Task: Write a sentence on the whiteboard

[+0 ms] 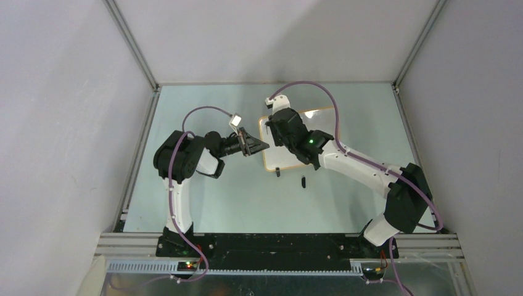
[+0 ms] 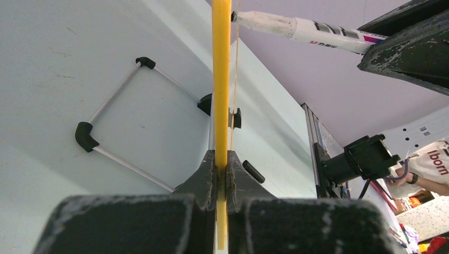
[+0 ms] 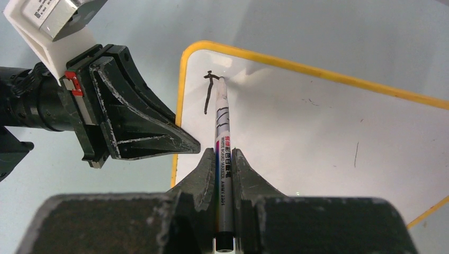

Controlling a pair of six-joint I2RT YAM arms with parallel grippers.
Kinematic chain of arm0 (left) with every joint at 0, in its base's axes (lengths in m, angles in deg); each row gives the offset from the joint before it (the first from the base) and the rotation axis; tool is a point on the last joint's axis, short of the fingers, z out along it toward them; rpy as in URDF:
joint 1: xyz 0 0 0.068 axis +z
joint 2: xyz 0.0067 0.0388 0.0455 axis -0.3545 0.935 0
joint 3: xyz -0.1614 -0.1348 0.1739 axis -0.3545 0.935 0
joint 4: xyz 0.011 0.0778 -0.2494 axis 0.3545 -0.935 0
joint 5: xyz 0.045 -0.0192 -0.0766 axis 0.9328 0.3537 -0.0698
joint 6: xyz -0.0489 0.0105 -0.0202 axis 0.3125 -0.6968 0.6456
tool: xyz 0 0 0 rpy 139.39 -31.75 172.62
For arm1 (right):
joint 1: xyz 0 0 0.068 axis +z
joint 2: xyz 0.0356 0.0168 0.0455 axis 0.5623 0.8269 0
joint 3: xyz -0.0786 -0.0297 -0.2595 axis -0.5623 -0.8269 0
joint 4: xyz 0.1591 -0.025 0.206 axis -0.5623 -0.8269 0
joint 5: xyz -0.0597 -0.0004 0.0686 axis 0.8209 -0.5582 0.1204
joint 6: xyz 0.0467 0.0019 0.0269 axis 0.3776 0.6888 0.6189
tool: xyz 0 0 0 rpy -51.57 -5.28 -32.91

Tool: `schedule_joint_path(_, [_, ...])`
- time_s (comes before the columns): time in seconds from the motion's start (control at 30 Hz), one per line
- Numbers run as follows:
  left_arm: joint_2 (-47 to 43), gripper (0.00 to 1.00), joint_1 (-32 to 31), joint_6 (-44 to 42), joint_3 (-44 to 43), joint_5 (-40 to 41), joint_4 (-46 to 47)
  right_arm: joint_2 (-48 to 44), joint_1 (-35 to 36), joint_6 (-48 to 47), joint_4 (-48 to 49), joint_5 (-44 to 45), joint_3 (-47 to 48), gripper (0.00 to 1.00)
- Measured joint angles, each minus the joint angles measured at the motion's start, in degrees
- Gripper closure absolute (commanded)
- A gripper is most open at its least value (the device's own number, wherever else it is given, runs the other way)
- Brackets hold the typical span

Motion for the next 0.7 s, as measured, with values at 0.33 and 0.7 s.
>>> schedule_joint_path(0.33, [0.0, 1.0, 0.0, 0.02, 0.0, 0.15, -0.07, -0.81, -1.25, 0.46, -0.85, -0.02, 0.02, 1.0])
schedule_joint_path(0.7, [0.0, 1.0, 0.0, 0.0, 0.0, -0.09, 0.0, -0.9, -1.01, 0.44, -2.12, -1.11, 0.0, 1.0])
